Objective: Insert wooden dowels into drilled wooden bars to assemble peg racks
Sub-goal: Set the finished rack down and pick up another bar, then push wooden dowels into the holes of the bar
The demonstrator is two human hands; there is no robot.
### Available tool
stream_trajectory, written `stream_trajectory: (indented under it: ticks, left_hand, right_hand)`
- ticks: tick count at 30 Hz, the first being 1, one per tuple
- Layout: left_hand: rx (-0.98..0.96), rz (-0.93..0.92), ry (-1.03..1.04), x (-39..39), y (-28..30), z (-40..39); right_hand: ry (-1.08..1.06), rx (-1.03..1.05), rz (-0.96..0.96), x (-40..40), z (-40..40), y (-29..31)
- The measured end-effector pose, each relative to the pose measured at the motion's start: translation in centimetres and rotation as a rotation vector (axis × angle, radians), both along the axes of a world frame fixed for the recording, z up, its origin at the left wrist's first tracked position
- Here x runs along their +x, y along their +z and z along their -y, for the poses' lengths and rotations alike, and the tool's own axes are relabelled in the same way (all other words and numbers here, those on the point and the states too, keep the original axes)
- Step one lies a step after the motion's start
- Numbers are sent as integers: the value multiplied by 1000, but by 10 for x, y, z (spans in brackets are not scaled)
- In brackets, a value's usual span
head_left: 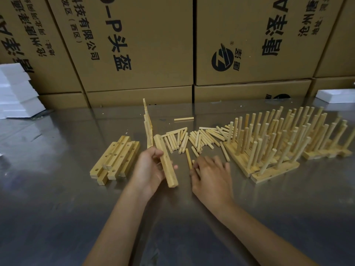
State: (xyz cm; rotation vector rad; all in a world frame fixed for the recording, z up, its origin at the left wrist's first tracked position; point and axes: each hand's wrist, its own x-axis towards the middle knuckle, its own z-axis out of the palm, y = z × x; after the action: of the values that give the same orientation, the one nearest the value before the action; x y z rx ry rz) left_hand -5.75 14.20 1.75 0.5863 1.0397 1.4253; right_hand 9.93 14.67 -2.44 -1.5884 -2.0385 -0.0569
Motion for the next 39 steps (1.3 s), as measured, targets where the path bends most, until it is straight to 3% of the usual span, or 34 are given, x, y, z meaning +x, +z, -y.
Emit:
stream_trajectory:
  ticks: [5,15,18,30,35,39]
  left_hand:
    - [-127,-194,-32,7,-2,2]
    - [68,-390,-354,16,4,10]
    - [100,-411,-340,17,3,10]
    - [245,-782,-327,28,-7,12]
    - [257,-797,-326,29,-9,11]
    - [303,-827,-315,31,-10,10]
  right_hand:
    - [48,-122,-173,9,1,9]
    - [330,-49,-358,17,5,39]
    - [352,-64,-316,22,6,39]
    - [245,-101,-211,41,2,40]
    - [222,-255,-502,38,-3,34]
    - [219,-325,-622,37,-4,34]
